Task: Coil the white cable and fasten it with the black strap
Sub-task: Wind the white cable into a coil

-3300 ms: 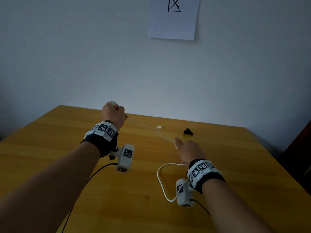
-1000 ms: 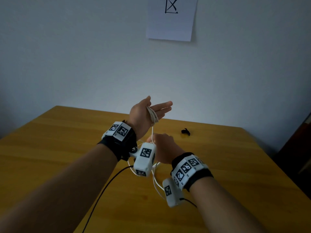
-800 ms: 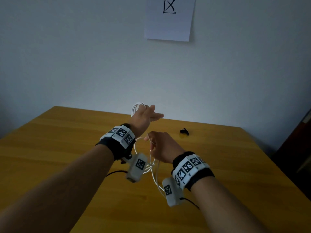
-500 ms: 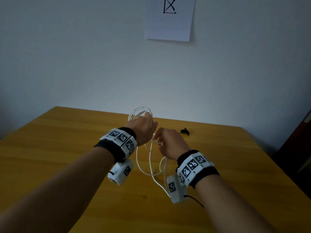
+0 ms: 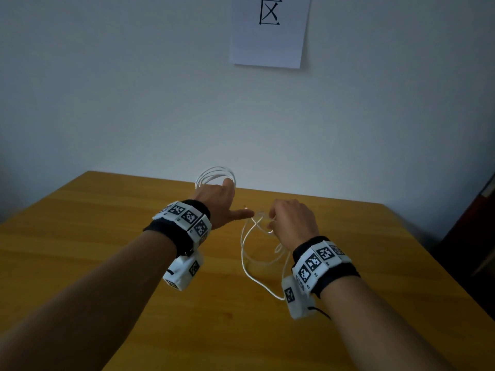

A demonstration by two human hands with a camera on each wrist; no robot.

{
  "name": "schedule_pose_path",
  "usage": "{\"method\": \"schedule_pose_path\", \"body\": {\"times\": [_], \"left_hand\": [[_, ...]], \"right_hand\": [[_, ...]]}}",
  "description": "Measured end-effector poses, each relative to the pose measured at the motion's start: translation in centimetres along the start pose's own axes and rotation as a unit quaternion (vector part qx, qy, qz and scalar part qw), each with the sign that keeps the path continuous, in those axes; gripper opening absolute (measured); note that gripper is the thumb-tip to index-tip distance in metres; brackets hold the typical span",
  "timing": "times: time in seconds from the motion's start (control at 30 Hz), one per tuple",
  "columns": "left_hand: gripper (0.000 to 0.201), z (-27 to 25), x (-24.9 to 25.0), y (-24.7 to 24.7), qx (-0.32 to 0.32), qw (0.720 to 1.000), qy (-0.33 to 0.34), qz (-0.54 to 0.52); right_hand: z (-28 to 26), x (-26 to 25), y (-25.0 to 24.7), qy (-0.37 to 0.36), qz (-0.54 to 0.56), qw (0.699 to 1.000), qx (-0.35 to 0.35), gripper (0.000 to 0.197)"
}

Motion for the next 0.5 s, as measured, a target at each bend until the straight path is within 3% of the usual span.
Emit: {"method": "schedule_pose_path", "body": {"times": [0.17,0.27,0.4,0.47,0.5], "left_hand": [[0.075,-0.2,-0.5,0.2,-0.027,0.997,0.02,0.072],[0.076,-0.5,-1.2,0.3,-0.068,0.996,-0.02,0.051],[0.064,-0.4,-1.3,1.1,-0.118,0.975,-0.1,-0.161],[0.052,-0.8,-0.6,1.2,-0.14,0.935,-0.134,-0.297],[0.046,-1.0,-0.2,1.2,-0.166,0.896,-0.144,-0.386]], "right_hand": [[0.5,0.7,-0.3,0.005,-0.096,0.995,0.01,0.035],[0.5,1.8,0.2,0.038,-0.129,0.991,-0.012,0.048],[0.3,2.0,1.3,0.04,-0.126,0.991,-0.029,0.047],[0.3,1.9,1.8,0.029,-0.111,0.993,-0.026,0.044],[0.2,1.9,2.0,0.026,-0.111,0.993,-0.022,0.044]]}}
Point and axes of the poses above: each hand's wrist, its own z-axis towards the middle knuckle, its own y-axis out of the palm, x = y × z, the point moved 4 cm from there along z, towards the middle knuckle, and after that the axes turned 12 degrees about -z, right-handed, at the moved point
